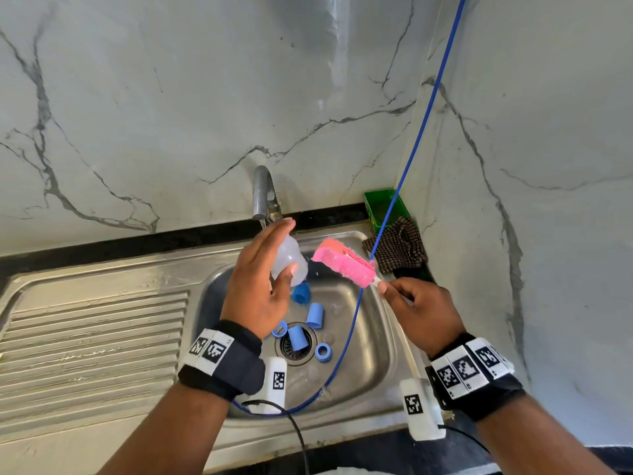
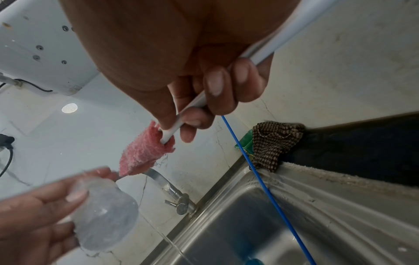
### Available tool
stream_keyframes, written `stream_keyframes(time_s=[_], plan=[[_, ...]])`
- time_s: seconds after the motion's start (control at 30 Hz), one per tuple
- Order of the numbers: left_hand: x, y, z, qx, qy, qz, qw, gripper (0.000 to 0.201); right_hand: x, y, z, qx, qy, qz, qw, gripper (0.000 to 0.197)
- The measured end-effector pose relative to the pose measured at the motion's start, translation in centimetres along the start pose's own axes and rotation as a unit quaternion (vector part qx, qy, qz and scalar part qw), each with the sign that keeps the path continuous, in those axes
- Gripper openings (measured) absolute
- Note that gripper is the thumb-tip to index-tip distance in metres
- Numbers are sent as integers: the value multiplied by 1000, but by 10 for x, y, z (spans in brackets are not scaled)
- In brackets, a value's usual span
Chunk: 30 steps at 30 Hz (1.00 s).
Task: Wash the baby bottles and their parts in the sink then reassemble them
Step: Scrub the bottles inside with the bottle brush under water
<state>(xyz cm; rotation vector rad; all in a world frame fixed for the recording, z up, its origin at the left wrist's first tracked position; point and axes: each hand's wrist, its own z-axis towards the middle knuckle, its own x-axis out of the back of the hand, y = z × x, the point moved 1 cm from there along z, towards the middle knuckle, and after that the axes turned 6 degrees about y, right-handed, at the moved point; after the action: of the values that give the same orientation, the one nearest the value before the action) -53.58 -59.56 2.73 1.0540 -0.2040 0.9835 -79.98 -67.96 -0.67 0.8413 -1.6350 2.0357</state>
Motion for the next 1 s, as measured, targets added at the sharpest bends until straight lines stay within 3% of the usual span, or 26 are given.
stream_keyframes(time_s=[0.1, 0.2, 0.23, 0.27, 0.33, 0.37, 0.4, 0.43, 0.57, 1.0], plan=[[-11, -7, -8, 138, -13, -63, 988, 59, -1, 4, -1, -7, -9, -6, 1000, 32], [-13, -16, -14, 272, 22, -142, 952, 51, -2, 5, -1, -12, -17, -7, 1000, 33], [-11, -16, -12, 336, 38, -225, 914, 47, -2, 5, 0, -11, -19, -8, 1000, 32], [-9, -14, -9, 413, 62, -326, 848, 41, -2, 5, 0, -10, -19, -9, 1000, 32], [-4, -5, -1, 543, 97, -497, 670, 31, -2, 5, 1, -10, -18, -9, 1000, 32], [-3, -1, 1, 576, 99, -544, 602, 33, -2, 5, 2, -11, -17, -8, 1000, 32], [-3, 0, 2, 591, 98, -572, 561, 36, -3, 6, 2, -14, -18, -6, 1000, 32], [-3, 1, 3, 592, 100, -592, 537, 39, -4, 6, 3, -16, -20, -5, 1000, 32], [-10, 4, 3, 591, 112, -628, 495, 44, -7, 10, 5, -19, -22, -8, 1000, 32], [-19, -1, 13, 578, 66, -666, 467, 59, -7, 15, 10, -22, -11, 1, 1000, 27]])
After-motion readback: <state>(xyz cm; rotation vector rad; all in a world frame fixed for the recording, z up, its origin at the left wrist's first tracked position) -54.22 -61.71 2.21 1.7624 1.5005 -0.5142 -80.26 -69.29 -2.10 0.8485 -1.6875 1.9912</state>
